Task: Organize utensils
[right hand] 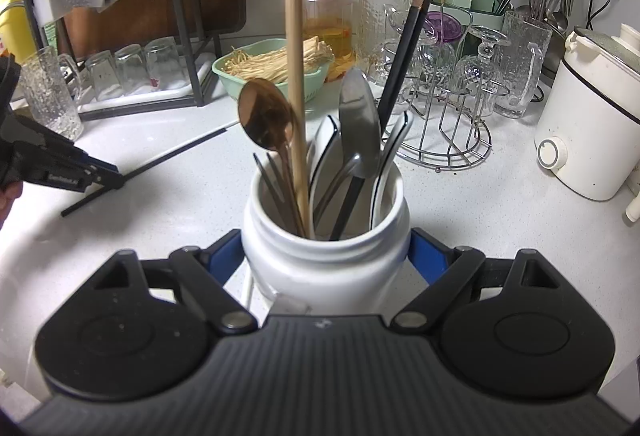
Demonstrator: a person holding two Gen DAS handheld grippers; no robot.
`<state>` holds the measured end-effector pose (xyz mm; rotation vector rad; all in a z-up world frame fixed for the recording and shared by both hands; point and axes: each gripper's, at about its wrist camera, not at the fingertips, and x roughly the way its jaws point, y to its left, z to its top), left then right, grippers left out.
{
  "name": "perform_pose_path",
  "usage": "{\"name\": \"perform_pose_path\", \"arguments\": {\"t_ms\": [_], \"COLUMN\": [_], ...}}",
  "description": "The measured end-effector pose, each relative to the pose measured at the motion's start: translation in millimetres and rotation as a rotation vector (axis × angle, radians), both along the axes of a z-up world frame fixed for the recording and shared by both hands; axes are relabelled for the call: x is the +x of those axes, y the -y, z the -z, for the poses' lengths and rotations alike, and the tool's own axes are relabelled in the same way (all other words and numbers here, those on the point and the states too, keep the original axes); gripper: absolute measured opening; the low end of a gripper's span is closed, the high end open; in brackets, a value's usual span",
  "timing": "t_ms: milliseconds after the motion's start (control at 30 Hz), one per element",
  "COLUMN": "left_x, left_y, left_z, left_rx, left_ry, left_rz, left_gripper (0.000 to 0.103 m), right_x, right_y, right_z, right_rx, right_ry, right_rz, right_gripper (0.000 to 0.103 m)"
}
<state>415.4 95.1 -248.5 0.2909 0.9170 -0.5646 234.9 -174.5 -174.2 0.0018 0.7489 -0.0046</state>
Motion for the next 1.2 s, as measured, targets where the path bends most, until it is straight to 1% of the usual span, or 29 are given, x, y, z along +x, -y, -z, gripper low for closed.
{"name": "perform_pose_path", "arguments": {"t_ms": [167,333,533,667,733,800,867,933,1033,1200], "left_x": [-12,-27,-68,-97,-106,-114,-118,-120,-117,-119], "left_y": [7,7,12,22,23,21,16,10,0,0], "left_z": [0,-3,-3,-5,-5,-9,-13,-16,-13,-7], "left_rx": [0.004,-0.027,-0.067,-0.073,-0.095,-0.126,-0.164,-0.168,-0.190,-0.178], "left_ry": [-0.001,-0.045,-0.079,-0.086,-0.094,-0.077,-0.057,-0.039,-0.054,-0.056], "left_rz": [0.045,-0.007,-0.056,-0.070,-0.081,-0.101,-0.130,-0.173,-0.219,-0.213], "left_gripper": [0.013,0.013,0.013,0.013,0.013,0.013,0.013,0.013,0.013,0.013], "right_x": [0,-1,-1,-2,-1,-2,-2,-2,-2,-1], "right_y": [0,0,0,0,0,0,1,1,1,1], "right_z": [0,0,0,0,0,1,1,1,1,0], "right_rx": [-0.001,-0.003,-0.004,-0.007,-0.006,-0.006,-0.007,-0.008,-0.010,-0.008], "right_ry": [0.003,0.006,0.010,0.010,0.010,0.011,0.013,0.013,0.010,0.006], "right_rz": [0.000,0.000,0.000,-0.005,-0.007,-0.010,-0.014,-0.017,-0.025,-0.027], "right_gripper": [0.090,0.090,0.090,0.090,0.090,0.090,0.090,0.090,0.090,0.090]}}
